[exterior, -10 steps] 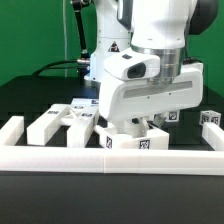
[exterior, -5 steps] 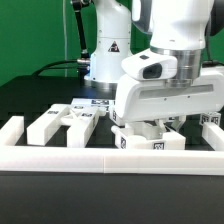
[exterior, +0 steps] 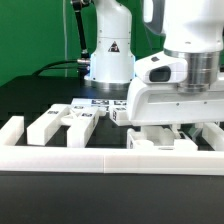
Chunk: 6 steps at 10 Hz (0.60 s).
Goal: Assemble chair
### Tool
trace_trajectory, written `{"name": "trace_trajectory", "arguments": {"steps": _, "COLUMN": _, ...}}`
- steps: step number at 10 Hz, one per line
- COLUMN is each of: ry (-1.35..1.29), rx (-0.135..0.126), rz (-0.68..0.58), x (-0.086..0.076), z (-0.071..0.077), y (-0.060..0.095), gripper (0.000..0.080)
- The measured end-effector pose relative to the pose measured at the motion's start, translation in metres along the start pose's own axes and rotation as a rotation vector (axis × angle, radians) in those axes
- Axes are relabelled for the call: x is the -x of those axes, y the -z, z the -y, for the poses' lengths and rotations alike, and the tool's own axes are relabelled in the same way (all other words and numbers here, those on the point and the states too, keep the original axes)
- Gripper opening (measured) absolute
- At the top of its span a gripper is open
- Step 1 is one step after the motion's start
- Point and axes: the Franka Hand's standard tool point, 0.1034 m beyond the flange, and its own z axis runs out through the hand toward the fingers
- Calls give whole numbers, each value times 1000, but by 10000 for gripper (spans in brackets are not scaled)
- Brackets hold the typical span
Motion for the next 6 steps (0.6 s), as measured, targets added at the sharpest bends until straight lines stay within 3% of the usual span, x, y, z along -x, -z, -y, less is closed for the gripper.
{"name": "trace_trajectory", "arguments": {"steps": 2, "ry": -24, "rx": -1, "rz": -1, "x": -10, "z": 7, "y": 1, "gripper": 35}}
{"name": "trace_trajectory", "arguments": {"steps": 6, "ry": -11, "rx": 0, "rz": 2, "x": -9, "z": 27, "y": 0, "gripper": 35}}
